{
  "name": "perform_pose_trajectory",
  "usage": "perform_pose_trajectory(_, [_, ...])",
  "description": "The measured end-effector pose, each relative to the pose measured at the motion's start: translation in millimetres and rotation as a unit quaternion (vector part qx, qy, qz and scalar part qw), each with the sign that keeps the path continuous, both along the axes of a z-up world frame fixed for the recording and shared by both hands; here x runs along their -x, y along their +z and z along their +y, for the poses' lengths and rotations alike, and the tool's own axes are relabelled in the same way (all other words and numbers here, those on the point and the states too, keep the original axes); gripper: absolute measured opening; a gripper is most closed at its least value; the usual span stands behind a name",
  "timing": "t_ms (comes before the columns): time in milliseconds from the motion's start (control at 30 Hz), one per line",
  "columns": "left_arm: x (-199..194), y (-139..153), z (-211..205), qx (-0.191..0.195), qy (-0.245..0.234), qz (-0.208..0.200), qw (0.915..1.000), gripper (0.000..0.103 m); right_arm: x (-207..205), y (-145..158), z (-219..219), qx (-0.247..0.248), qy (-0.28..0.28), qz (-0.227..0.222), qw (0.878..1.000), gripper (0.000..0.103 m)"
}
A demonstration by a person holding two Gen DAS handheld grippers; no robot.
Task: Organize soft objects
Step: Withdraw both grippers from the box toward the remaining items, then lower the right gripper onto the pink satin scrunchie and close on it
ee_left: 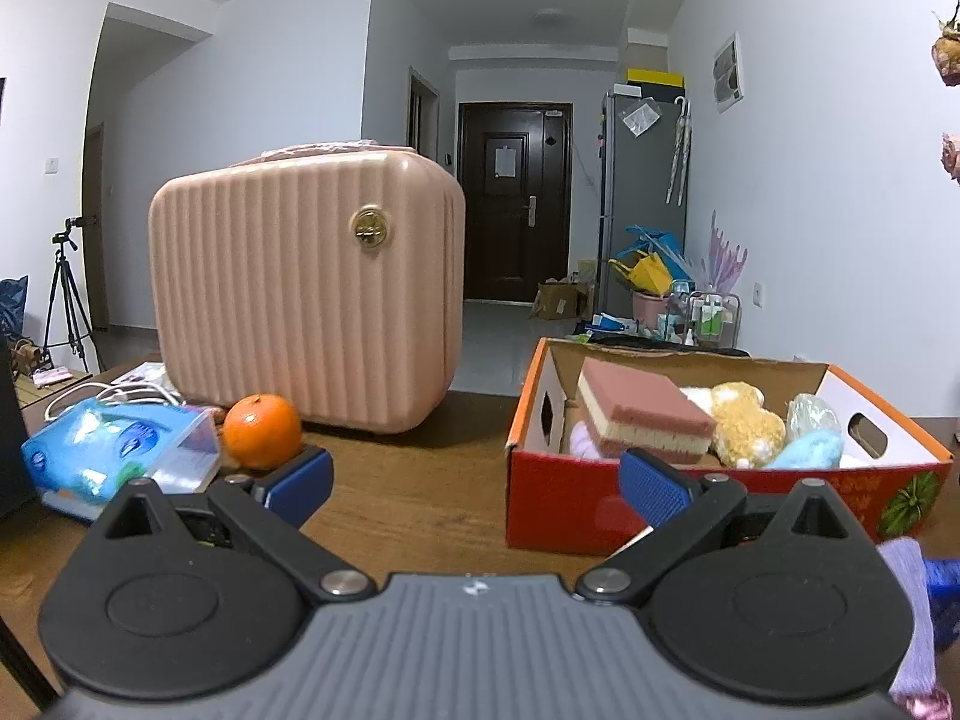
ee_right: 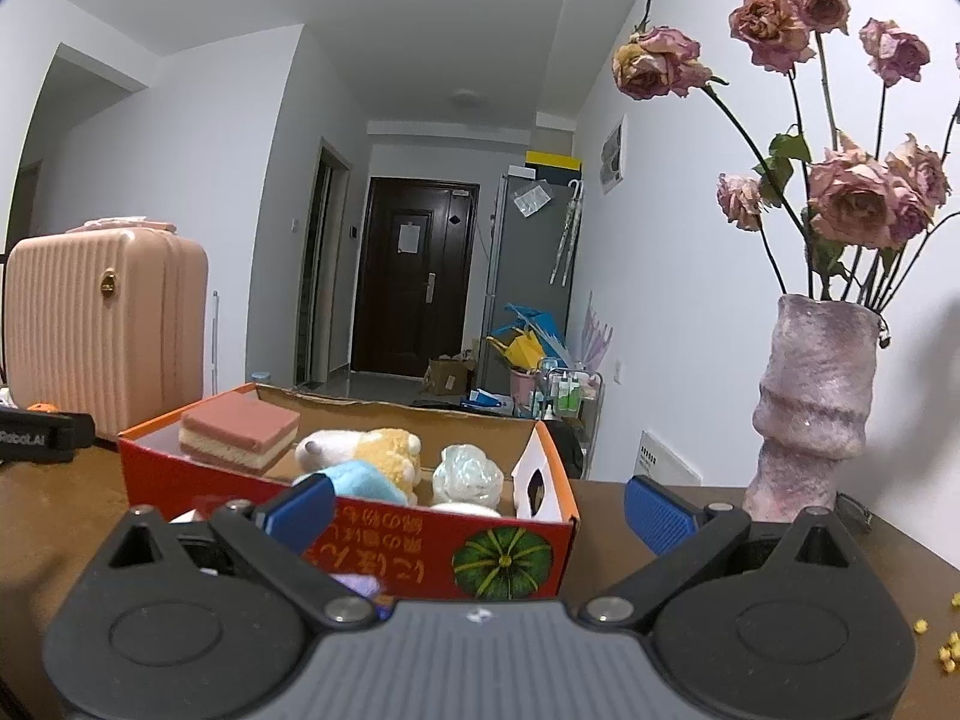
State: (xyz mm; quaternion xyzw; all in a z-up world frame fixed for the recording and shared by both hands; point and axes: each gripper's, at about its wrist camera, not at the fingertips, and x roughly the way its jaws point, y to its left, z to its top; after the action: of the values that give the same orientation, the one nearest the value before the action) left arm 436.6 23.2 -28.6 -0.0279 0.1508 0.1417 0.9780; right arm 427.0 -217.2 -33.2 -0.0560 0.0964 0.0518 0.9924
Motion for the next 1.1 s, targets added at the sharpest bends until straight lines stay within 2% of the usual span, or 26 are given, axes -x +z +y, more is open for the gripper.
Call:
perform_pose_trajectory(467, [61,-3,6,0.006,-0.001,0.019,0.9998,0.103,58,-4,2,-0.007,-0.005,0.023,1.0,0.103])
perform_pose_trajectory(1100, [144,-5,2,0.006,-0.018,0.045,0.9988,0.103,129,-10,13,-0.006,0.014,0.062,0.998,0.103])
